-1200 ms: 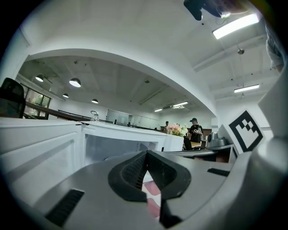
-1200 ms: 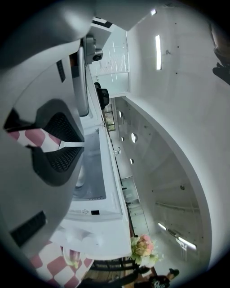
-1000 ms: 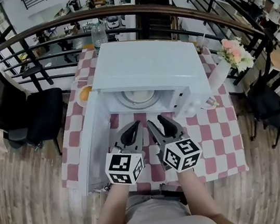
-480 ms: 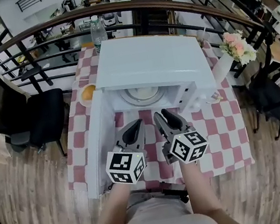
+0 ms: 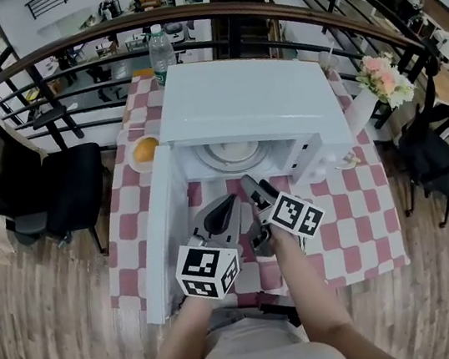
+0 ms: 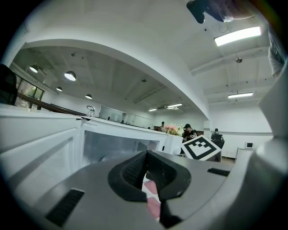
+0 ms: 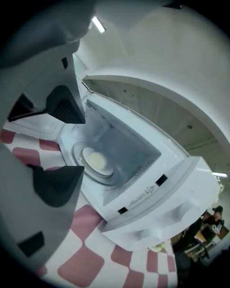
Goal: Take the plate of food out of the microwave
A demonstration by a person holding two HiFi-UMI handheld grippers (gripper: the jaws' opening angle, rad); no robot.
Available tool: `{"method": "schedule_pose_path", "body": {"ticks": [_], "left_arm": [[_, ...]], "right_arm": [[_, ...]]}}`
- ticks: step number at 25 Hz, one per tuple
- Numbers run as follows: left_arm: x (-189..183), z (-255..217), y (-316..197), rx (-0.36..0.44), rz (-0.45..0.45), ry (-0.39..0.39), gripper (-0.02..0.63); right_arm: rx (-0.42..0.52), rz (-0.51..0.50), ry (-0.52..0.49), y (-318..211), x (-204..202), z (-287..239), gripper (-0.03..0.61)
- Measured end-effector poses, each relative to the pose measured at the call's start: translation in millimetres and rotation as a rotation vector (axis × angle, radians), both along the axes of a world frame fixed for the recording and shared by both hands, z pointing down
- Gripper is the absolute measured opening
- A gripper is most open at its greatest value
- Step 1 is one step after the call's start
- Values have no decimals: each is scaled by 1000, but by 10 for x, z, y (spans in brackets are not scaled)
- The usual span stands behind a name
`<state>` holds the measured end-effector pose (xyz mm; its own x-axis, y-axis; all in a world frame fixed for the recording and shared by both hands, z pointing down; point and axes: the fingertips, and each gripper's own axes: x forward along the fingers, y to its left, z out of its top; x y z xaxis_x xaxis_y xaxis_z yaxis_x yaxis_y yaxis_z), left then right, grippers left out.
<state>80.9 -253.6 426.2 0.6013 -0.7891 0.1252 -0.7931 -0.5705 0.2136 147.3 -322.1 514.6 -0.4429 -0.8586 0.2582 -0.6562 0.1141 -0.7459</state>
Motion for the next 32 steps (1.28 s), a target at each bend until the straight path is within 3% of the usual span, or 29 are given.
{"method": "schedule_pose_path", "body": {"ticks": [7,15,24,32], "left_arm": [[-42,53,-55,-5,-2,4,2],[-109,97,-128,-11,-8,1,2],[-202,121,-183,-16,-25,0,2],[-271,136,-216,-18,-46,-1,2]], "right_arm": [[-179,116,-143,-241,-3,449,339],[-349,308,-269,-496,104,802,348],[-474,458,-308,-695,141,1019,356],[-540,532,-337,-842,135,1114,356]]}}
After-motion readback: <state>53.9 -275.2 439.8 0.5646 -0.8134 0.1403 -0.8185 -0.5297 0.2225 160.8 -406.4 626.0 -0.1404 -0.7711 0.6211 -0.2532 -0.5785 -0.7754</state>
